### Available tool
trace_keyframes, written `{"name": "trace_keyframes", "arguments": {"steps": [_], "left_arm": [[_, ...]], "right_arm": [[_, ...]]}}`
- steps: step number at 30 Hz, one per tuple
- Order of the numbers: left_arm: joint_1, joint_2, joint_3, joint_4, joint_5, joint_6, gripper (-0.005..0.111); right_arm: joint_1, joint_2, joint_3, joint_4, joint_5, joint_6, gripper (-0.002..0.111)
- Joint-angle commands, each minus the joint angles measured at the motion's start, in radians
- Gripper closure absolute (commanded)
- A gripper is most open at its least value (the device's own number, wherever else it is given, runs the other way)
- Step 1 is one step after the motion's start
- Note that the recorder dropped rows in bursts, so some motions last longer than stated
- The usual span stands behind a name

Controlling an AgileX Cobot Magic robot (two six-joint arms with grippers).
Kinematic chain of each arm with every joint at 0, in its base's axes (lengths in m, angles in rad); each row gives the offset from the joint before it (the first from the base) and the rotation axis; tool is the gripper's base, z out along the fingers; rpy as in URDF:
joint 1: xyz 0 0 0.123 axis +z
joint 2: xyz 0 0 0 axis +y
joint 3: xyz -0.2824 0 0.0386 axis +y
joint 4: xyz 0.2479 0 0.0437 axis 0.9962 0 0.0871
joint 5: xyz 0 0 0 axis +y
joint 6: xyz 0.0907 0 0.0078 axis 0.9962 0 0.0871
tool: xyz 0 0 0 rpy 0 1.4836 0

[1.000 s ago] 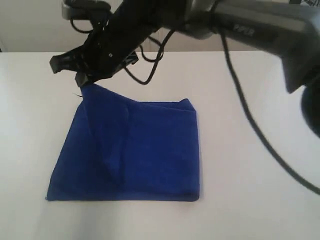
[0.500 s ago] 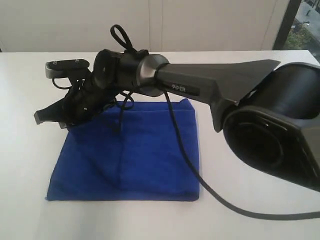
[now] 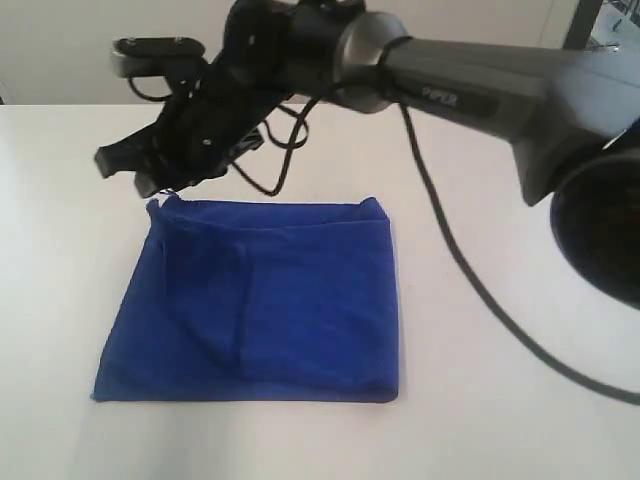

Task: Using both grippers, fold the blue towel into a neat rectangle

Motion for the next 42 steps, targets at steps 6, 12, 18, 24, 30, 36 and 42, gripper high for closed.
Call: {"name": "trace_keyframes", "arguments": {"steps": [6, 12, 18, 24, 30, 36, 42], "left_arm": [[-0.004, -0.009, -0.002, -0.006, 0.007, 0.002, 0.107], [-0.004, -0.009, -0.002, -0.006, 0.007, 0.002, 0.107], [-0.004, -0.009, -0.002, -0.006, 0.007, 0.002, 0.107], [-0.004, -0.009, -0.002, -0.006, 0.007, 0.002, 0.107], [-0.004, -0.009, -0.002, -0.006, 0.007, 0.002, 0.107], [-0.004, -0.009, -0.002, -0.006, 0.007, 0.002, 0.107], [-0.004, -0.009, -0.002, -0.006, 0.007, 0.002, 0.107]], "right_arm": [[-0.092, -0.003, 0.000, -0.015, 0.094, -0.054, 0.092], [-0.102, 0.061, 0.000, -0.173, 0.011, -0.056, 0.108], [-0.185, 0.193, 0.000, -0.184, -0.087, -0.039, 0.108], [-0.252, 0.236, 0.000, -0.196, -0.070, -0.039, 0.108], [-0.294, 0.256, 0.000, -0.328, -0.021, 0.020, 0.108], [-0.365, 0.256, 0.000, -0.483, 0.098, 0.153, 0.108], [-0.447, 0.256, 0.000, -0.580, 0.269, 0.278, 0.108]]}}
